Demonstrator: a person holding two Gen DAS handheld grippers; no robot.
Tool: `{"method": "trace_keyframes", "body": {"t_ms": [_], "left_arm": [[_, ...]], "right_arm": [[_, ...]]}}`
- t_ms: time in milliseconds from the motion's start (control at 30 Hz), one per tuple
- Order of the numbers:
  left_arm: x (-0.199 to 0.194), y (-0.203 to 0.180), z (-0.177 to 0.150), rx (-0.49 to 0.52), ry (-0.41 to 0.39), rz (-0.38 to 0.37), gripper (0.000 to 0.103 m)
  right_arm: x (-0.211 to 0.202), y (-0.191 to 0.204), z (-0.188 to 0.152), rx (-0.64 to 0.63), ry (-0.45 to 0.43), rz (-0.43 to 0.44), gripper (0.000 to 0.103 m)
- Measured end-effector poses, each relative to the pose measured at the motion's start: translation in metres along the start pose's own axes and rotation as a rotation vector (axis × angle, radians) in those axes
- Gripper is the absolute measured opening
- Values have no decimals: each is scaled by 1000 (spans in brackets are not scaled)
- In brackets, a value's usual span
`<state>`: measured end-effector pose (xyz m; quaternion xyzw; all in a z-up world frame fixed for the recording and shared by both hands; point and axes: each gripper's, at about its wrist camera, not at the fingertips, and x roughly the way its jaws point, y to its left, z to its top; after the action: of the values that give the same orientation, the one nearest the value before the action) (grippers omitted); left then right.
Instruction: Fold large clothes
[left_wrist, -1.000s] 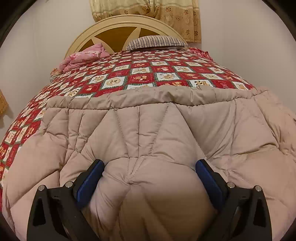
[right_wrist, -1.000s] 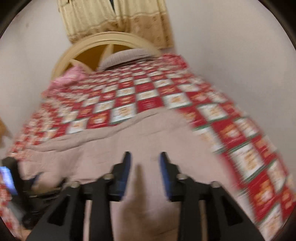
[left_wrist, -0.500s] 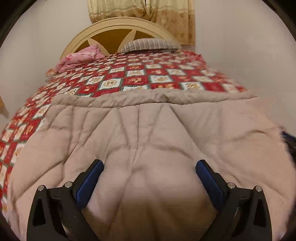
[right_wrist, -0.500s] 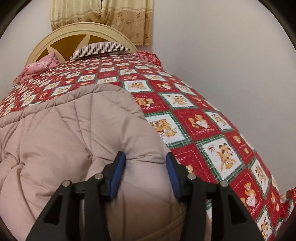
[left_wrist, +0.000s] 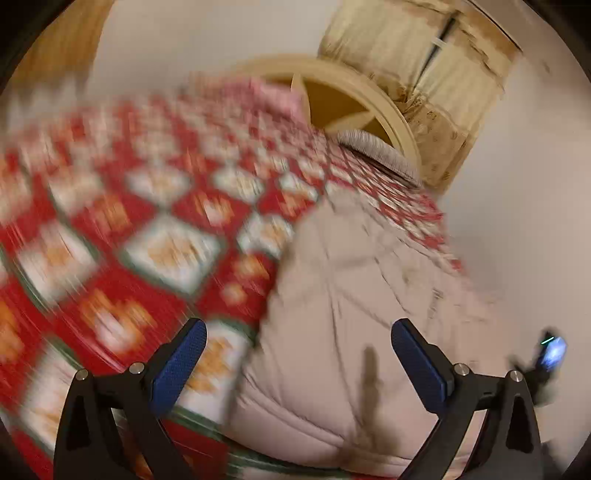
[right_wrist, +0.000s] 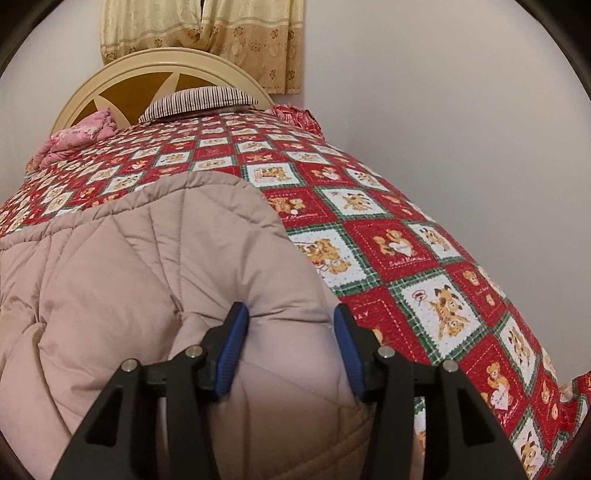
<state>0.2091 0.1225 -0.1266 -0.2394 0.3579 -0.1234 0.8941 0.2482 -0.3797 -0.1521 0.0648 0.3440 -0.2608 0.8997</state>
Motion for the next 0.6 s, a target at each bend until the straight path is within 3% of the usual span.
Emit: {"method": "trace_keyframes", "body": {"t_ms": [100,200,267,333,400,500,600], "left_arm": [[33,7,-16,-124,115,-78,100],[36,-12,-19,-19,76,-51,101],[43,-18,-18,-6,92,-36,101],[44,-17,-17,-46,75,-48,101],[46,-13,-14,-113,58,-77,101],[45,-5,-11,-153,31,-118,101],[41,-2,-15,-169,-3,-142,101]], "right_arm": [[1,1,2,-9,18,-9,53],[-11,8,12,-50,38,-71,54],[-40,13,14,-19,-56,-71,54],[-71,28,15,6,-127,29,50],[-94,60,18,-36,-150,170,31],[-104,117,22,-124,-120,337,22],[-93,157,18,-142,-75,398,19]]}}
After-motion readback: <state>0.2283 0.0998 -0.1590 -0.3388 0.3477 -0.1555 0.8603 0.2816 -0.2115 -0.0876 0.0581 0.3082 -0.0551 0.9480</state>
